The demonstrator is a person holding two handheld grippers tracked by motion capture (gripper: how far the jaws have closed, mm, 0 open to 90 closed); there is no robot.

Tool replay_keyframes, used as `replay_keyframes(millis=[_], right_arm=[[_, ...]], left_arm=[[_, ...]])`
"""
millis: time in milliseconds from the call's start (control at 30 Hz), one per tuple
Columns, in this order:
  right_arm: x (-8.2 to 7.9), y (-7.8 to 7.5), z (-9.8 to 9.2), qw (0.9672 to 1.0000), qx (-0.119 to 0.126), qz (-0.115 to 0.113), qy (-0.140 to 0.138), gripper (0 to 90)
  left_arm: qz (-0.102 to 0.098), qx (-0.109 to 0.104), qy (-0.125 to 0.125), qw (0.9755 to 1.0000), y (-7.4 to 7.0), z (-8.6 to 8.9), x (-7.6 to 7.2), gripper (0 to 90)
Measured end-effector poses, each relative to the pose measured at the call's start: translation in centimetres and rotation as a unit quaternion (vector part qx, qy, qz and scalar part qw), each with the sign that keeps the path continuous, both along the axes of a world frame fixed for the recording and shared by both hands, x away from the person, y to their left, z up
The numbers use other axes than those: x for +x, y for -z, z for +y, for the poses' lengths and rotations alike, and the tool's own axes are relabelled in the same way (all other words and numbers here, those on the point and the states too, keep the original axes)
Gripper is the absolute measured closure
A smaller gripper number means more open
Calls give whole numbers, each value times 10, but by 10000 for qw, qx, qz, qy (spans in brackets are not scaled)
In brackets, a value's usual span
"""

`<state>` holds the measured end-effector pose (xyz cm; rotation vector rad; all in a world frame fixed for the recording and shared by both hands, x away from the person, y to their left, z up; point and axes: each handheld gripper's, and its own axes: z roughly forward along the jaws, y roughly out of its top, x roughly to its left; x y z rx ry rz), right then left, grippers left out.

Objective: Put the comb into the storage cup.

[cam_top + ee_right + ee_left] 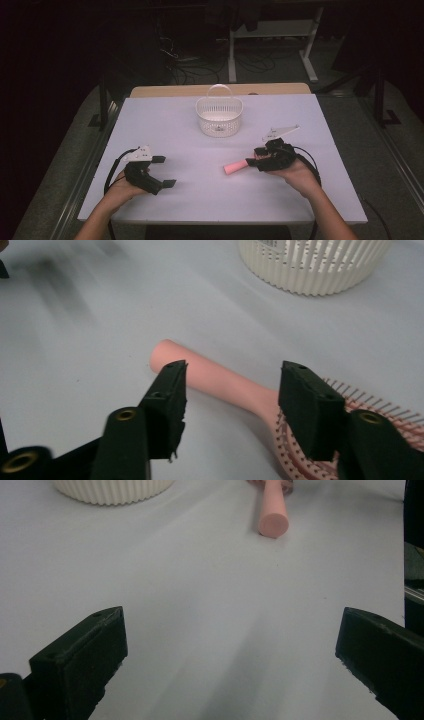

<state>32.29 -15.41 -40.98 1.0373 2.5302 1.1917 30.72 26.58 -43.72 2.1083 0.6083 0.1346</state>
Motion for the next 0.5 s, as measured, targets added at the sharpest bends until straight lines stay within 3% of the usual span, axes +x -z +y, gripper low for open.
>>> replay_keyframes(millis=[500], right_arm=[[16,-2,24,9995,-140,183,-214,826]], left_arm=[[0,-2,-50,10000,-1,1,-1,3]])
